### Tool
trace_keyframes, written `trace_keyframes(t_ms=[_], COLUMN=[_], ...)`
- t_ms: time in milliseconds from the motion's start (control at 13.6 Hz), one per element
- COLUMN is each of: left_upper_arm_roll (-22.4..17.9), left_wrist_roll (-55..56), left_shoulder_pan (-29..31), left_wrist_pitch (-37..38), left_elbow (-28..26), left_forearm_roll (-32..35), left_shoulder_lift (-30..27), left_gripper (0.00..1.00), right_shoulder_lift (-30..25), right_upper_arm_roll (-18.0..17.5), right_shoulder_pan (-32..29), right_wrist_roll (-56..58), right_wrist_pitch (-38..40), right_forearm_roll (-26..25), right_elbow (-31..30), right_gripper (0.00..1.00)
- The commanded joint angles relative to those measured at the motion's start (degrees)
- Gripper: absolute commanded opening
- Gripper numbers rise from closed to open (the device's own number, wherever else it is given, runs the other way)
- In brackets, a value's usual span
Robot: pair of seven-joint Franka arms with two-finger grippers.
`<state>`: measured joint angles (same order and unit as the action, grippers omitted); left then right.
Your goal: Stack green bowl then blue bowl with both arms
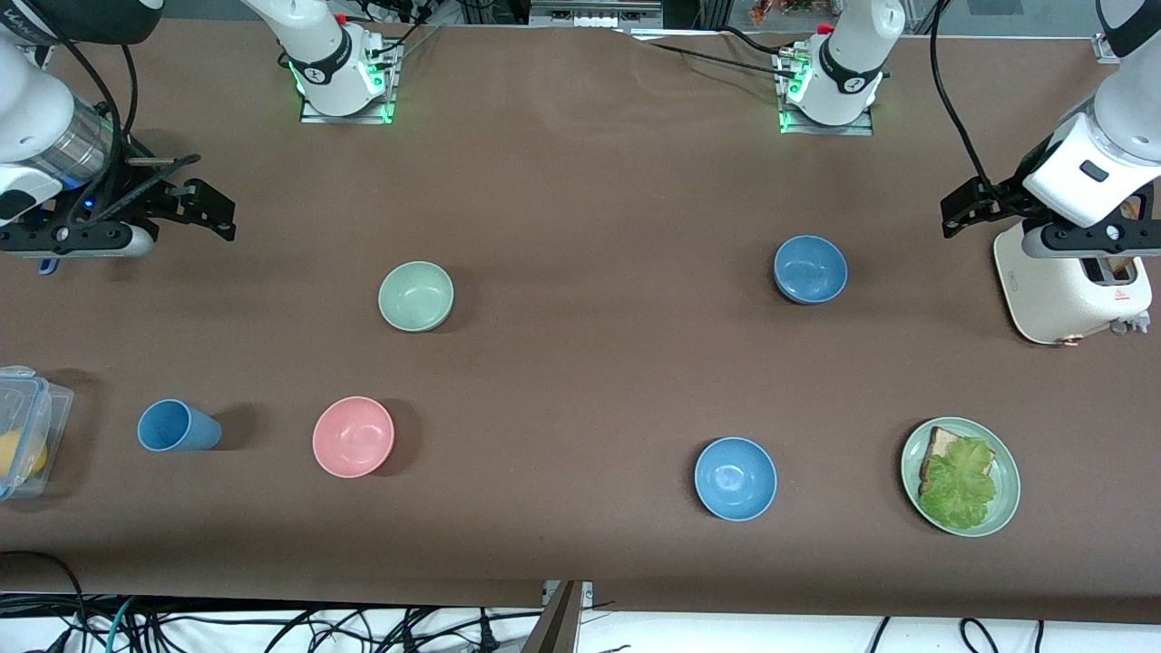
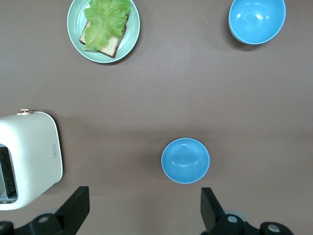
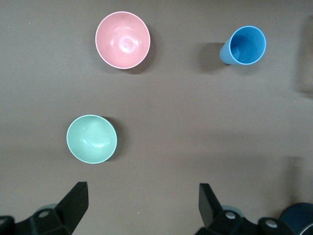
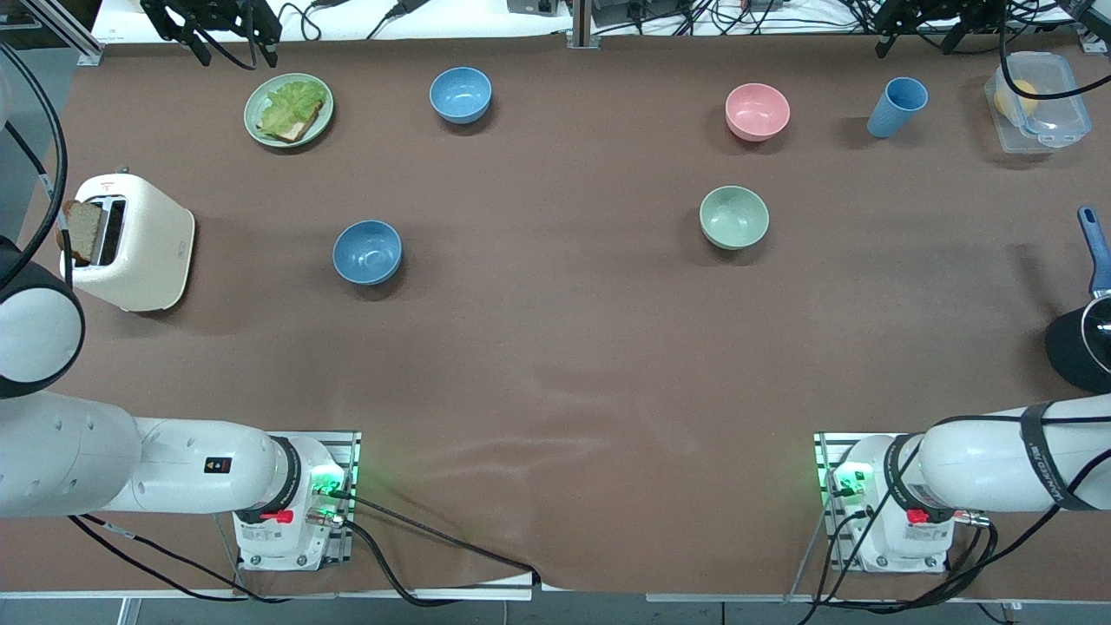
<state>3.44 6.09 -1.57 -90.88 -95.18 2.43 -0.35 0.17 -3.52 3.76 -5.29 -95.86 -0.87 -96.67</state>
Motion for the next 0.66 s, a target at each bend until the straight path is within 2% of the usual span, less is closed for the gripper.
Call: trace_keyframes(t_ms=[0, 590], left_upper_arm_roll=[0.17, 0.25], left_wrist_roll=[-3.18, -3.28], left_shoulder_pan=[0.25, 0.17], left_wrist_pitch=[1.14, 1.58], left_elbow=[2.46, 2.81], left_forearm_roll=[-0.76, -0.76], left_shoulder_lift=[0.87, 1.05], left_gripper=[1.0, 1.0], right_shoulder_lift=[-1.75, -1.58], right_upper_arm_roll=[-0.61, -0.61], right_shoulder_pan=[-0.42, -0.33], right_wrist_roll=[0.01, 0.01], right_wrist_pitch=[-0.47, -0.21], right_forearm_roll=[-0.09, -0.09], right_elbow=[-1.32, -0.97], right_gripper=[1.0, 1.0])
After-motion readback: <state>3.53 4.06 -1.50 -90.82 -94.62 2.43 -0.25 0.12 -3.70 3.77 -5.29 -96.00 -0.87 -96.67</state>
